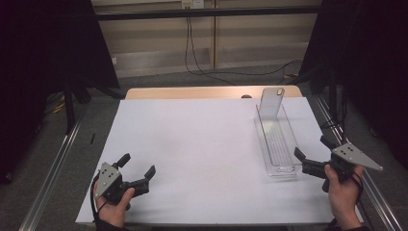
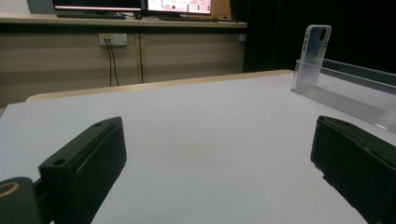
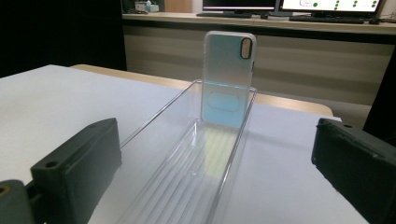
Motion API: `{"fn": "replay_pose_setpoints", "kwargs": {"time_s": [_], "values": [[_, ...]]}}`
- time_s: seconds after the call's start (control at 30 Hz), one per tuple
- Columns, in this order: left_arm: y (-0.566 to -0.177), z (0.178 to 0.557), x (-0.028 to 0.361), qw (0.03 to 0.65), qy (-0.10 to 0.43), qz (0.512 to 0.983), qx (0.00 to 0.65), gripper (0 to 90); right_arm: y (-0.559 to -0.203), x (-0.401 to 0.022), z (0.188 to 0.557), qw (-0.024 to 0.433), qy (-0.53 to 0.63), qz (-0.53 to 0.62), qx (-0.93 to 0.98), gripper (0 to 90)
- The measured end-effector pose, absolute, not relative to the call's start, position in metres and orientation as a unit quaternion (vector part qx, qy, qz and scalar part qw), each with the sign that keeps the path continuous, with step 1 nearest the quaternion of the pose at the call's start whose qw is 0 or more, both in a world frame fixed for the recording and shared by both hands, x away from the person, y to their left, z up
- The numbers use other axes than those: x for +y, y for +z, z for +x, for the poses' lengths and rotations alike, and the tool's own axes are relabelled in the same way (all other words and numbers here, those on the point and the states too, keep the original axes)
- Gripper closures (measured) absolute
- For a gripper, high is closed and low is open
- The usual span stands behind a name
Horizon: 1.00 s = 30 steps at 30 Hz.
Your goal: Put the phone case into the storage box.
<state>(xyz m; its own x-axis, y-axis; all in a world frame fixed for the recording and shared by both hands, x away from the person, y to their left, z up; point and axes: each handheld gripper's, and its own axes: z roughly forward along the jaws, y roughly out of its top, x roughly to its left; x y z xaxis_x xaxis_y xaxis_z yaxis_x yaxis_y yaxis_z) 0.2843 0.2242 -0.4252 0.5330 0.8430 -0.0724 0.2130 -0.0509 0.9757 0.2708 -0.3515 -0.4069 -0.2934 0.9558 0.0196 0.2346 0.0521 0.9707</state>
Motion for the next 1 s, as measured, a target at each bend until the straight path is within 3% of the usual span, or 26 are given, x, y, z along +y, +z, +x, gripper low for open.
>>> {"fn": "replay_pose_setpoints", "kwargs": {"time_s": [0.67,1.0], "values": [[-0.429,0.276,0.228,0.551,0.280,0.675,0.402,3.4,-0.427,-0.355,0.239,0.374,0.486,0.495,0.616,0.0],[-0.429,0.276,0.228,0.556,0.283,0.673,0.398,3.7,-0.428,-0.354,0.227,0.405,0.474,0.487,0.612,0.0]]}}
